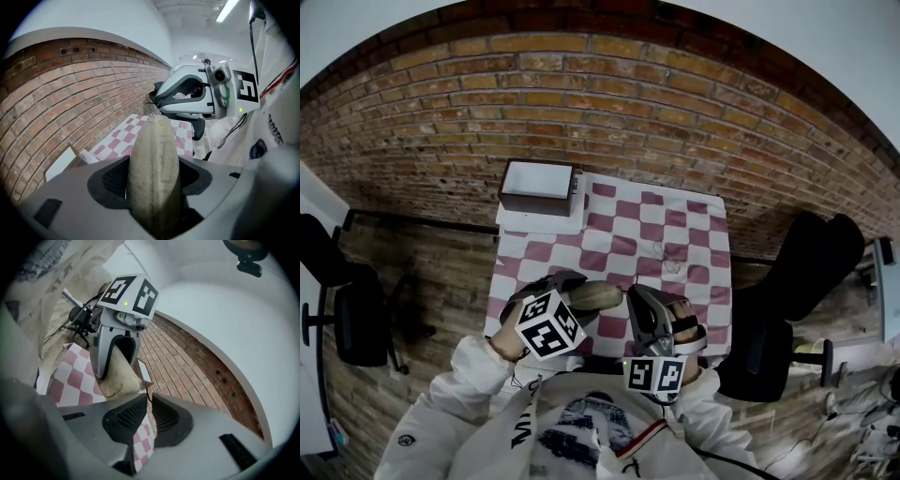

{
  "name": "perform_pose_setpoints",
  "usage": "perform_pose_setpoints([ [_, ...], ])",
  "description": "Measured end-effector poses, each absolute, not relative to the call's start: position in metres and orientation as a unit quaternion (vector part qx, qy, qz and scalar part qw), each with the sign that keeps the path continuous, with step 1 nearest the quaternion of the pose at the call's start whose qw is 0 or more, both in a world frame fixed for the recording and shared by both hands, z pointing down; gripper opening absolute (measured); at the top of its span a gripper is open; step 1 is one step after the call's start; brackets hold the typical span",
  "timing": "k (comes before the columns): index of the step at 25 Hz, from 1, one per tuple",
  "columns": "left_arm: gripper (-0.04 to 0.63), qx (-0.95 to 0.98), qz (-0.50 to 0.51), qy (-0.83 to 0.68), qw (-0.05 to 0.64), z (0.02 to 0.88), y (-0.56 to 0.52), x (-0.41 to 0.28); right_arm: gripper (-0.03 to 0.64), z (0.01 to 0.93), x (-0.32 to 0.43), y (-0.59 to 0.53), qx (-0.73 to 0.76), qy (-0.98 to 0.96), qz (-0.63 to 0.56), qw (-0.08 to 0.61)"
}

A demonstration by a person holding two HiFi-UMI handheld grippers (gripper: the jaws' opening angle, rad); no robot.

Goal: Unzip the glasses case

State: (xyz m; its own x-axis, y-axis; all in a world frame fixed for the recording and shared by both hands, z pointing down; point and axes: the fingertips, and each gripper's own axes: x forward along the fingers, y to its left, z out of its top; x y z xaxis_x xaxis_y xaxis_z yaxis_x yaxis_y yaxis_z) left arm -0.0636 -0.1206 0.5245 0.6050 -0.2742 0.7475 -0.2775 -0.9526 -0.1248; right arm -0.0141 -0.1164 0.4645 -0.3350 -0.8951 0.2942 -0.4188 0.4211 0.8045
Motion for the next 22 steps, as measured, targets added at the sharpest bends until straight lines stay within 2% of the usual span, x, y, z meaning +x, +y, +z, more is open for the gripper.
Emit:
perform_pose_setpoints([
  [8,0.285,0.894,0.411,-0.179,0.008,0.527,-0.128,-0.075,0.020,0.466,-0.012,-0.112,0.445,-0.767,-0.283,0.366],
  [15,0.285,0.906,0.371,-0.195,0.048,0.526,-0.130,-0.082,0.020,0.462,-0.005,-0.114,0.470,-0.781,-0.238,0.335],
  [22,0.285,0.917,0.330,-0.216,0.059,0.520,-0.130,-0.079,0.020,0.460,0.002,-0.115,0.492,-0.801,-0.173,0.294],
])
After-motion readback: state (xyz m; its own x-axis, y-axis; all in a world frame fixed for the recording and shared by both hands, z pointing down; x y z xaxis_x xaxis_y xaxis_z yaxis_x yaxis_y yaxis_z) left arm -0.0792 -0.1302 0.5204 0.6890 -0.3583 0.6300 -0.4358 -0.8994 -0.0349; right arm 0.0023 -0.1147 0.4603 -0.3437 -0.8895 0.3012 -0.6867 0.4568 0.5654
